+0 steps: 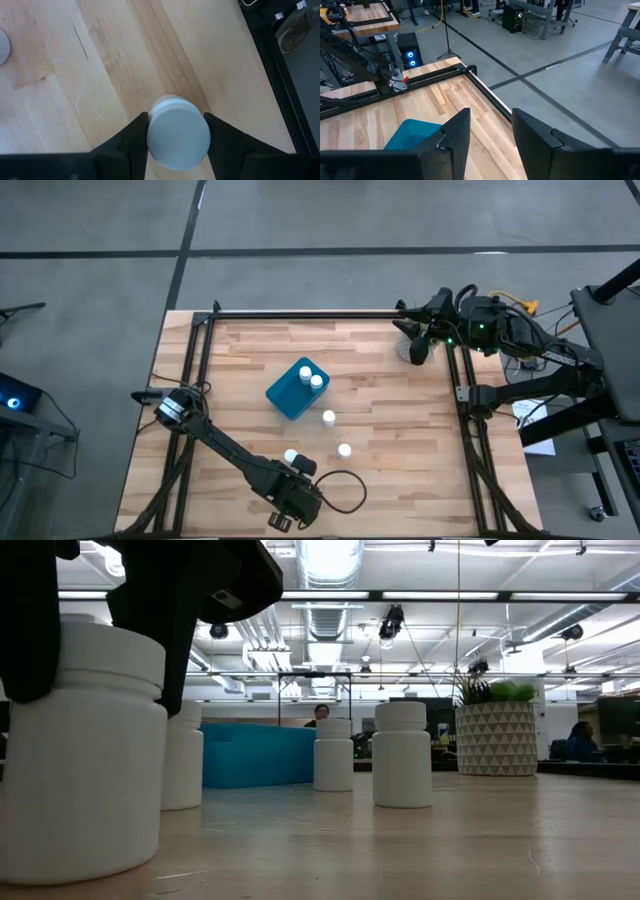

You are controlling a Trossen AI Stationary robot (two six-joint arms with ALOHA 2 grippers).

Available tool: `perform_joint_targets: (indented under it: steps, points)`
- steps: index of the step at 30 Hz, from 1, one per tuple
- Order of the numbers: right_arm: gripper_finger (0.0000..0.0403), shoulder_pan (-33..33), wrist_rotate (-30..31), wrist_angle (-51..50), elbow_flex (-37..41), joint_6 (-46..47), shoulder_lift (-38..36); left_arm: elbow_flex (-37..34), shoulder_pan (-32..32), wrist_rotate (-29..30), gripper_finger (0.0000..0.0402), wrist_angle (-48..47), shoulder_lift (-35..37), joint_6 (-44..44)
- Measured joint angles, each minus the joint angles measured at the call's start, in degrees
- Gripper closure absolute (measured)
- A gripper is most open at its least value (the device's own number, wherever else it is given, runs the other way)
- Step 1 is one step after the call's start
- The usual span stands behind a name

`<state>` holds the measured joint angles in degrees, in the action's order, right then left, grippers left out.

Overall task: Pick and place pill bottles into a basket
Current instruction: Put the bottom white pill bottle into the blue container

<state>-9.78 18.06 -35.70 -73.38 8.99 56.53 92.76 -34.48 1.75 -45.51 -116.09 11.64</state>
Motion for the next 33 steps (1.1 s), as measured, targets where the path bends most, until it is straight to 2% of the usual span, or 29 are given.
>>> perform_joint_targets:
  steps: [7,18,33]
  points:
    - [0.0265,0.0,0.0,0.0,0.0,0.0,0.0,1.2,0.1,-0.1,0.0256,-4.1,0.8,0.0]
    - [0.0266,0.0,0.0,0.0,0.0,0.0,0.0,1.5,1.8,0.3,0.0256,-9.1,5.9,0.1]
    - [0.0271,0.0,0.0,0.0,0.0,0.0,0.0,1.5,10.0,0.3,0.0256,-14.6,11.9,0.0]
